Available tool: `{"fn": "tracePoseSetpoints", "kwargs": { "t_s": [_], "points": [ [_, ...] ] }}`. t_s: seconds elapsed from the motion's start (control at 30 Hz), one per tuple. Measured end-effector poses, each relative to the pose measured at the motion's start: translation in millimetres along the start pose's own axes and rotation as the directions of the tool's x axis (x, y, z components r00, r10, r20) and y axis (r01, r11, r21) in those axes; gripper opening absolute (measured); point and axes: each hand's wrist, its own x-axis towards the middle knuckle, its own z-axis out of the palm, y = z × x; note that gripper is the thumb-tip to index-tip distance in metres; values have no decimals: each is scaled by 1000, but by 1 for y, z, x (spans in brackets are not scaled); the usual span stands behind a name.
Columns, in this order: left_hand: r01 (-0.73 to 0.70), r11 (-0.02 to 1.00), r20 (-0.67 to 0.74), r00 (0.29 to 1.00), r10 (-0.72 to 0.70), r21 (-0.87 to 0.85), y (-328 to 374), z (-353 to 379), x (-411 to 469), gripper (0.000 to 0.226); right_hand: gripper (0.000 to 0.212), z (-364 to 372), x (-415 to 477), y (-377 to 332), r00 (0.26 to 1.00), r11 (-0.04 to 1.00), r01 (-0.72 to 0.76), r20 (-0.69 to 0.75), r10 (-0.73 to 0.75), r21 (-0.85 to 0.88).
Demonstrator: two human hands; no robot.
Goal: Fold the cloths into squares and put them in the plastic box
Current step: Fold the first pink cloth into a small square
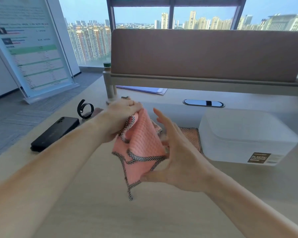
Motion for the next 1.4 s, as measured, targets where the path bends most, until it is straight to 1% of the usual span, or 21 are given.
{"fn": "tracePoseSetpoints", "kwargs": {
  "t_s": [0.03, 0.1, 0.17, 0.2, 0.3, 0.33, 0.4, 0.47, 0.53, 0.57, 0.6, 0.67, 0.73, 0.83, 0.97, 1.03, 1.1, 1.17, 1.27, 1.33, 1.4],
  "points": [
    [64, 998, 43, 997, -63, -2, -7, 3, -1, 27, 124, 1, -6, 4, 999, 998, 15, -34, -16, -53],
    [167, 985, 98, 981, -169, 33, -22, 7, -2, 14, 82, 3, -11, 13, 991, 999, 37, -126, -40, -29],
    [244, 970, 164, 956, -242, 5, -34, 9, -4, 7, 30, 0, -10, 18, 977, 993, -16, -208, 40, 117],
    [264, 964, 190, 947, -260, 0, -39, 10, -4, 6, 22, -4, -10, 19, 967, 975, -60, -232, 110, 213],
    [233, 970, 127, 962, -241, 75, -47, 17, -11, 17, 44, -23, -10, 19, 919, 901, -164, -270, 288, 401],
    [155, 983, 78, 984, -163, 93, -50, 19, -17, 24, 46, -29, -12, 21, 911, 897, -181, -276, 307, 403],
    [-120, 989, 23, 993, 118, 91, -54, 24, -35, 32, 46, -38, -16, 24, 906, 893, -219, -259, 336, 392],
    [-364, 913, 172, 927, 334, 187, -57, 32, -58, 42, 50, -40, -20, 23, 901, 894, -260, -240, 360, 364],
    [-482, 755, 304, 874, 379, 444, -67, 53, -72, 72, 52, -41, -22, 19, 918, 923, -245, -235, 319, 296],
    [-516, 679, 301, 856, 419, 522, -74, 64, -75, 71, 53, -42, -22, 17, 928, 943, -220, -245, 282, 250],
    [-543, 643, 265, 835, 482, 540, -78, 74, -75, 58, 54, -42, -23, 14, 934, 961, -201, -258, 246, 191],
    [-543, 673, 164, 824, 542, 503, -81, 79, -74, 21, 49, -48, -25, 7, 935, 974, -190, -280, 219, 127],
    [-481, 760, 75, 861, 503, 437, -82, 63, -72, 23, 39, -61, -32, 2, 917, 969, -215, -317, 243, 121],
    [-480, 832, 52, 872, 486, 278, -63, 29, -82, 9, 35, -83, -49, -10, 891, 941, -270, -316, 325, 206],
    [-532, 823, -56, 832, 551, 202, -13, -7, -104, 5, 40, -104, -70, -33, 909, 866, -232, -219, 355, 442],
    [-556, 793, -124, 794, 595, 249, 8, -17, -104, 5, 37, -112, -70, -42, 920, 841, -186, -211, 330, 507],
    [-515, 800, -166, 799, 578, 308, 19, -19, -94, 6, 42, -117, -62, -43, 920, 826, -167, -215, 327, 539],
    [-438, 829, -153, 846, 511, 347, 18, -18, -79, 13, 51, -117, -53, -37, 921, 824, -212, -173, 348, 526],
    [-362, 873, -145, 894, 425, 327, 6, -12, -59, 18, 43, -107, -39, -25, 906, 852, -310, -140, 399, 422],
    [-377, 857, -214, 858, 466, 352, 8, -15, -46, 26, 30, -109, -27, -21, 910, 904, -257, -228, 345, 342],
    [-437, 823, -290, 786, 546, 363, 23, -21, -44, 22, 22, -118, -17, -24, 916, 955, -139, -333, 225, 263]
  ]
}}
